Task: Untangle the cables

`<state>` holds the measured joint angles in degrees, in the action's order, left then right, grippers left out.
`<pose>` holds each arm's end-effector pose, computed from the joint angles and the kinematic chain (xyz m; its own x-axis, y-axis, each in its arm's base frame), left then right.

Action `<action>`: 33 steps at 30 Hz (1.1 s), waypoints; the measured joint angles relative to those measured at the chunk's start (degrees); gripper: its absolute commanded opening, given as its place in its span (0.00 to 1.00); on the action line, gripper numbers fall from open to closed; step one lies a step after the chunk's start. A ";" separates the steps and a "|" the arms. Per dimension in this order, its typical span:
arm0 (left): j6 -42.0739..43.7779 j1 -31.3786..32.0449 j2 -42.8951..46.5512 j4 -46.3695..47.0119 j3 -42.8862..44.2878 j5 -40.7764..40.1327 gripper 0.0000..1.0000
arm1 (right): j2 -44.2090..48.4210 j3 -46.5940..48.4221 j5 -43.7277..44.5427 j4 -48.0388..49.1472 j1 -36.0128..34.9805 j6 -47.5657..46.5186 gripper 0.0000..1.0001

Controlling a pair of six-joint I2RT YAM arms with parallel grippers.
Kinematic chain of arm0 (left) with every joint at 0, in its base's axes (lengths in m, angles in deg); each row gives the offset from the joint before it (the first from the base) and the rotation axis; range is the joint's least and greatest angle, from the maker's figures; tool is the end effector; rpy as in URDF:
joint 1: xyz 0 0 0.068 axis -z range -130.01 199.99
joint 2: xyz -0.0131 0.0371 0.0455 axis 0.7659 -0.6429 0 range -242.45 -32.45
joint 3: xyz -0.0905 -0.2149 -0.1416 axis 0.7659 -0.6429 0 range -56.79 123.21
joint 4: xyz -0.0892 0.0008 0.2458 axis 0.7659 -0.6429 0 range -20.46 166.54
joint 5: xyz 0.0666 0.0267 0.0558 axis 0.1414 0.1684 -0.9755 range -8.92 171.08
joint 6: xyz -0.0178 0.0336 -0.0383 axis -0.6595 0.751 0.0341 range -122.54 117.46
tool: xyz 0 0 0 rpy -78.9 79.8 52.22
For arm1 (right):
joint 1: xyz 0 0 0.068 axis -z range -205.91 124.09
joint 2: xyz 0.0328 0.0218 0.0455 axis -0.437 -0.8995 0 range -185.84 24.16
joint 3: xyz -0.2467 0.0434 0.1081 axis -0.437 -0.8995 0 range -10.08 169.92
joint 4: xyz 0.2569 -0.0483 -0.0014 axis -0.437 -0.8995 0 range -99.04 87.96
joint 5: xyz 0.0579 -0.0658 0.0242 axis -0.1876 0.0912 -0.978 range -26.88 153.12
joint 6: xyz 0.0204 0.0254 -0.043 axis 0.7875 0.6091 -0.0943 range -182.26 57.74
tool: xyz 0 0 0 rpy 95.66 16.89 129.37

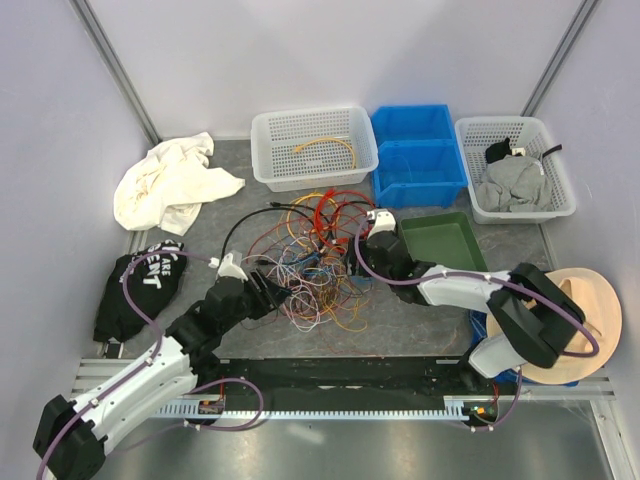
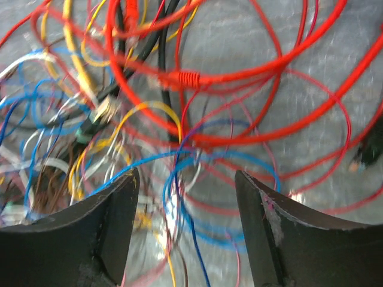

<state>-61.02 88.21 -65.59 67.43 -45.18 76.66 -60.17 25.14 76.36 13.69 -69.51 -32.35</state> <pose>0.1142 -0.0864 0.1679 -0.6907 -0.5379 -0.4833 -0.0461 0.6997 -0.7129 0.2158 0.1944 0.1705 -0.6111 0.0884 -0.7866 -0.2631 0.9146 0.3071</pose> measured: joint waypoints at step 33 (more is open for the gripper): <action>3.15 0.00 17.18 -9.75 5.20 -6.84 0.63 | 34.18 2.27 8.15 4.37 -5.79 -3.48 0.00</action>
<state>-57.87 88.21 -48.41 57.69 -39.97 69.82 -25.99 27.41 84.51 18.06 -75.30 -35.83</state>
